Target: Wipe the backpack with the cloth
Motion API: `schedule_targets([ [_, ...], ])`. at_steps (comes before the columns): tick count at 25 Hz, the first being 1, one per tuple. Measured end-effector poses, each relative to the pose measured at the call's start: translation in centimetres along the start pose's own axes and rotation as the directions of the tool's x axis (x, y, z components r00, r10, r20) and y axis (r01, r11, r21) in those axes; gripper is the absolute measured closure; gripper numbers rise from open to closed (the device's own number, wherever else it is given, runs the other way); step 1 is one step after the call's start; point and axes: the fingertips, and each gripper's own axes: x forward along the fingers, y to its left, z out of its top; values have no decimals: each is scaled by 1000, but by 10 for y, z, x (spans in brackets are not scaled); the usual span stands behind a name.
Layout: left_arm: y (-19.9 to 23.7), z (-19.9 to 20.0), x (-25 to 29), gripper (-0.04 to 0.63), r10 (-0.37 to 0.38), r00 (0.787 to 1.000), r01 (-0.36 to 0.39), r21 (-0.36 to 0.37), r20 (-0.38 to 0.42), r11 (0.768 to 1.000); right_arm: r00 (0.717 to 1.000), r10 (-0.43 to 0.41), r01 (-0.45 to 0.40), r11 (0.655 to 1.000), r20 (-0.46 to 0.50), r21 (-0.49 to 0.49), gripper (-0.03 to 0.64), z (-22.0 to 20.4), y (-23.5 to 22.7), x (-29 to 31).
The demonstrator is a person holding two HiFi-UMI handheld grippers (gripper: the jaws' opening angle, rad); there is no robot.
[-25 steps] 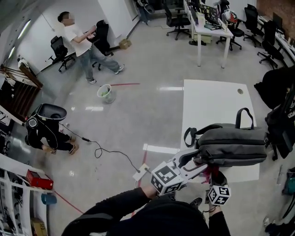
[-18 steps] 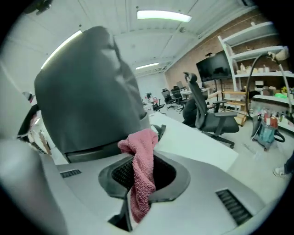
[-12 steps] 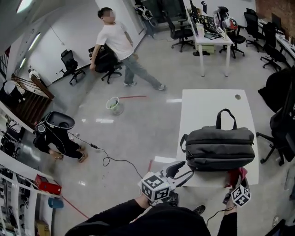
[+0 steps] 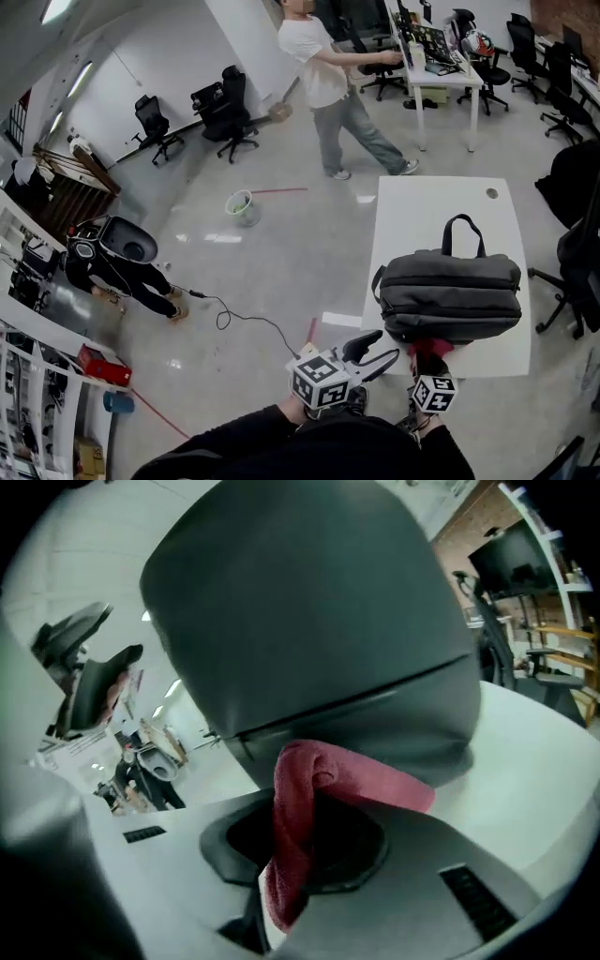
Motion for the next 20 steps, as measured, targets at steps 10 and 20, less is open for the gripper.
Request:
schedule_targets([
  [10,31,-4,-18,345,10,1000,-10,-17,-3,1000,951,286,-302,940,-115,-161,551,-26,128,53],
  [20,-2,7,-8,345,-84,996,84,-4,-37,996,995,-93,91,994,29,54,551,10,-29,-1],
])
